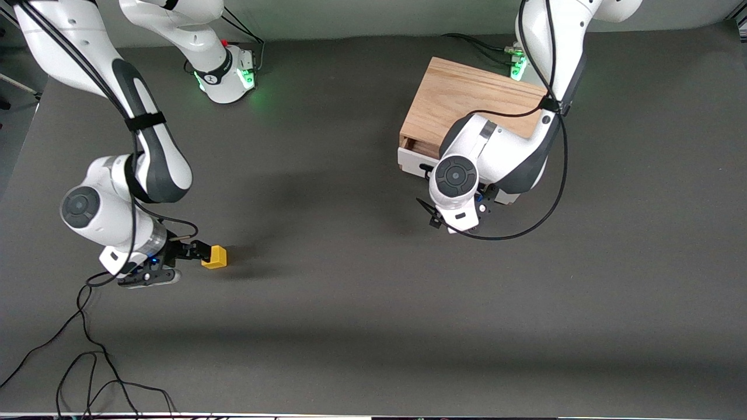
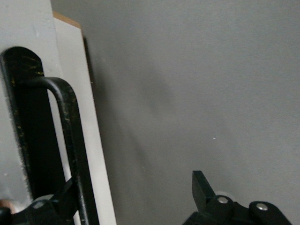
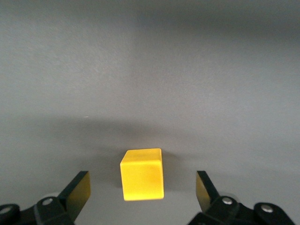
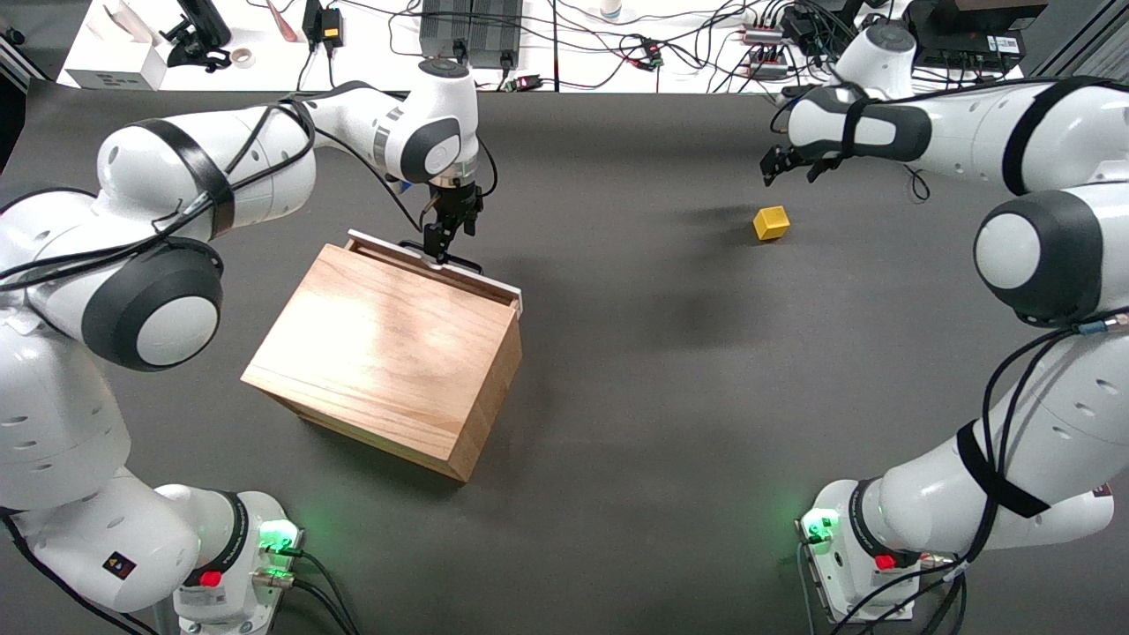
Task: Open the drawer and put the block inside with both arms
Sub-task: 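Pull the drawer open with the left gripper while the right gripper grasps the cube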
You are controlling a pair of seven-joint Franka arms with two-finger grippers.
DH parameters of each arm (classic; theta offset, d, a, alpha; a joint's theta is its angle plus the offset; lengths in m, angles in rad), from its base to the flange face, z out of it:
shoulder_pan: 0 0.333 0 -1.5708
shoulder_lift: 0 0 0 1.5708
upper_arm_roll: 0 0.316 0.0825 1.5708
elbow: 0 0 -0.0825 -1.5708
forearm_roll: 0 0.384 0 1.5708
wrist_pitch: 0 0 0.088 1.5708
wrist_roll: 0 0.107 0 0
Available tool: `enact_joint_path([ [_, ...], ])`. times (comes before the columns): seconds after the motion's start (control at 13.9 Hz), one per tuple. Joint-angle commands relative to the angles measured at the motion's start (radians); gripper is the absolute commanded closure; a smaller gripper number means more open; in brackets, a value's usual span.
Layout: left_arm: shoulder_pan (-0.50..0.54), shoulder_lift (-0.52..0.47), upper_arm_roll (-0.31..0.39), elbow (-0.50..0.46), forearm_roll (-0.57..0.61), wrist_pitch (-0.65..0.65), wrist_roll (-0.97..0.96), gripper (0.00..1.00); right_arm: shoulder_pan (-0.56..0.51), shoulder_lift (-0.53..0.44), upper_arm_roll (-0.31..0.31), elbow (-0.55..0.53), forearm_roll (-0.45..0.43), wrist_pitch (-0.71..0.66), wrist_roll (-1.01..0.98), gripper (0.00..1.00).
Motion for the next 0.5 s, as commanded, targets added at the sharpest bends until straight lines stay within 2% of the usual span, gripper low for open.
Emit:
enact_joint_path([
  [0.0,-0.012,0.098,0.005,0.132,0.015,0.044,-0.004,0.00,0.008,0.048,-0.003,-0.017,-0.012,0.059,0.003,0.00],
  [0.14,-0.012,0.119,0.005,0.163,0.017,0.065,-0.004,0.00,0.024,0.064,-0.003,-0.061,-0.013,0.137,0.004,0.00],
  [0.43,-0.010,0.119,0.007,0.176,0.015,0.127,-0.004,0.00,0.024,0.081,-0.003,-0.086,-0.013,0.151,0.003,0.00],
])
